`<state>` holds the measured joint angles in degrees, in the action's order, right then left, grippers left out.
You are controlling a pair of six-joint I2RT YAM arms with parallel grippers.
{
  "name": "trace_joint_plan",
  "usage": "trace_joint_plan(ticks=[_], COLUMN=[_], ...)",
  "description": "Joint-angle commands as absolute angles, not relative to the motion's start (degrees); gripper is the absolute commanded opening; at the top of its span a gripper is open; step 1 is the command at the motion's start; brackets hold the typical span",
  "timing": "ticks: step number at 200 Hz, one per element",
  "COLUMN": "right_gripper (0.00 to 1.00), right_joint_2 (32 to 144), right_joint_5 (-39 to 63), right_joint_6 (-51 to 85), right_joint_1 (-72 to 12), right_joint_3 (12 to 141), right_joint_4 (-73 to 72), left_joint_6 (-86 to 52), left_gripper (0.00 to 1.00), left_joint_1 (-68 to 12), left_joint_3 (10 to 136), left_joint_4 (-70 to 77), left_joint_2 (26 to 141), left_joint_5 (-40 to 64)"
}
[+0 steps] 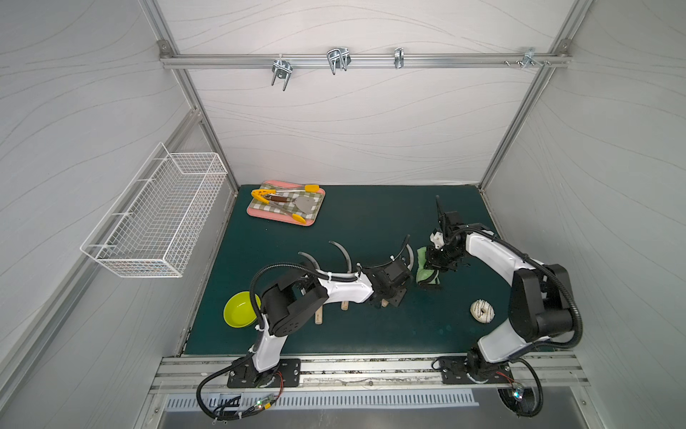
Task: Wipe small sickles with rags
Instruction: Wipe the small sickle at the center of the board, then pick up the small sickle from the center of the board.
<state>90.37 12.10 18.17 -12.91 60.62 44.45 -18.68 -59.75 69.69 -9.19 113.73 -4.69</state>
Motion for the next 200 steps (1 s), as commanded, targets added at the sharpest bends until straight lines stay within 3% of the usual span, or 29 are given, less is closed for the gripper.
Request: trace_joint_plan(ticks=[1,89,109,159,200], right_gripper=[0.15,0.15,0.15,0.16,0.15], right_joint_2=[88.79,88.57,88.63,88.59,86.03], right_joint_5=[14.30,17.13,17.67,17.89,19.83], right_joint_6=[17.52,16.39,16.42,16.70,17.16], right_joint_1=[-11.42,-9.07,-9.04,-9.00,-8.70], right_joint_3=[58.49,53.88,53.44,52.74,52.13], right_joint_4=[43.35,38.81,38.08,37.06,35.35], left_joint_6=[-17.17,-15.06,-14.73,-15.16,-17.42], left_gripper=[0.46,0.38,0.30,0.00,0.00], left_joint_1=[-59.59,-58.12,-57.92,-57.67,-55.48], left_joint_3=[73.53,84.16,85.70,87.45,85.29], left_joint_4=[-17.57,-29.47,-31.02,-32.10,-28.13], left_joint_2=[117.13,122.98,124.11,125.61,122.04], left_joint_5=[-5.43,-4.06,-3.75,-3.41,0.57])
